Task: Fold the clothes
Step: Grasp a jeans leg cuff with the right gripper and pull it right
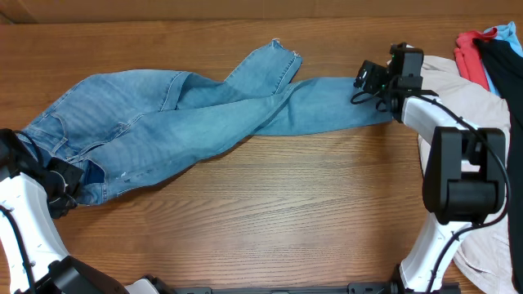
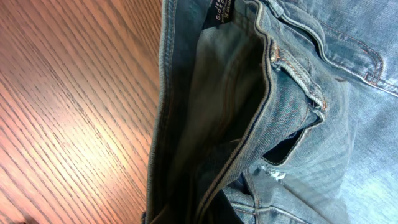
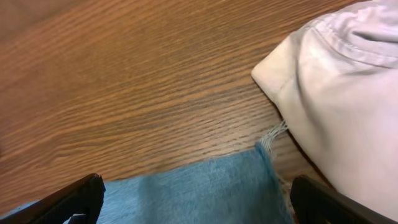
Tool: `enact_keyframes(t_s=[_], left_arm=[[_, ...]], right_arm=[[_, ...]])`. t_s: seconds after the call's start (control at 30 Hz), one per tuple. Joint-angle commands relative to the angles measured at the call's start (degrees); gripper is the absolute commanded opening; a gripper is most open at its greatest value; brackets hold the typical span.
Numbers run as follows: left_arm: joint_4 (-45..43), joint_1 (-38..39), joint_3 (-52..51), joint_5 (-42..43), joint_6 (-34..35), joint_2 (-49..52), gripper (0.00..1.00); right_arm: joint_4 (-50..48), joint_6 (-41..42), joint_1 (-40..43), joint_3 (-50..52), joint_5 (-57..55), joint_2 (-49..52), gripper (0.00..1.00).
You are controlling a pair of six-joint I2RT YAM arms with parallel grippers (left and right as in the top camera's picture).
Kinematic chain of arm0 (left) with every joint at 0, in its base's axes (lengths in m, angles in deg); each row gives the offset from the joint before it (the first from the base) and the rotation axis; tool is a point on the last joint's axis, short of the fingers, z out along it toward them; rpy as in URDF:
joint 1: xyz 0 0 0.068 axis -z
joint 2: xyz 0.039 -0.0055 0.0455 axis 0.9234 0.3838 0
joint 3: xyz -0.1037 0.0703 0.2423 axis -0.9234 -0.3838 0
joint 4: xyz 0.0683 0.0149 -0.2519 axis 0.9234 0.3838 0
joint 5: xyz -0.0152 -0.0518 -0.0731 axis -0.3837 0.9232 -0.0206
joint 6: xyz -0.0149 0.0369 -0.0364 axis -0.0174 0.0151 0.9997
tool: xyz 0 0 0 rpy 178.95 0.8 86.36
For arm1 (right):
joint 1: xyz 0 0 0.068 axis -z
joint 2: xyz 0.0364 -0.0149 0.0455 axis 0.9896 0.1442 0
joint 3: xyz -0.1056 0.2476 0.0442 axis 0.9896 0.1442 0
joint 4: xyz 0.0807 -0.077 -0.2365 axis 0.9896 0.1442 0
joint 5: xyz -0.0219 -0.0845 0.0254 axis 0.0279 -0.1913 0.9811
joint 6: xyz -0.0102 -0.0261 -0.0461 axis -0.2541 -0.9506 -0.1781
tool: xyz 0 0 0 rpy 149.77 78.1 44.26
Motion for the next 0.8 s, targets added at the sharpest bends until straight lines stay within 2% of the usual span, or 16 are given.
enact_keyframes(t_s=[0.0,0.23,0.3,0.33,0.4,0.47,0.5,0.57,0.77], left_arm=[[-0.24,0.48,-0.22,-1.38,-1.09,-0.35,0.06],[-0.24,0.48,-0.22,-1.38,-1.53,-0.35,0.06],[-0.24,0.48,-0.22,-1.38,-1.53,-0.35,0.06],[-0.22,0.48,-0.22,-1.38,-1.53,-0.35,0.06],[-0.09,0.48,-0.22,-1.38,-1.53,-0.35,0.06],[0.00,0.48,-0.22,-1.38,-1.53,-0.35,0.06],[0.02,0.48,-0.22,-1.36,-1.53,-0.35,0.06],[0.02,0.48,-0.22,-1.38,-1.53,-0.35,0.06],[-1.44,0.46,-0.22,-1.42,-3.17,-0.35,0.04]], right_arm=[[-0.15,-2.95,0.72,-1.64,-0.98,1.49,1.00],[-0.70,-4.46,1.40,-1.64,-0.17,5.29,1.00],[-1.40,-4.85,1.40,-1.64,0.13,6.05,0.97],[-1.49,-4.87,1.40,-1.64,0.11,6.19,0.93],[-1.84,-4.83,1.36,-1.64,0.13,6.62,0.72],[-1.75,-4.83,1.36,-1.64,0.11,6.69,0.27],[-1.66,-4.79,1.36,-1.64,0.11,6.69,0.14],[-1.60,-4.79,1.36,-1.77,0.09,6.69,0.04],[5.05,-4.79,2.08,-6.21,-2.49,3.72,0.04]])
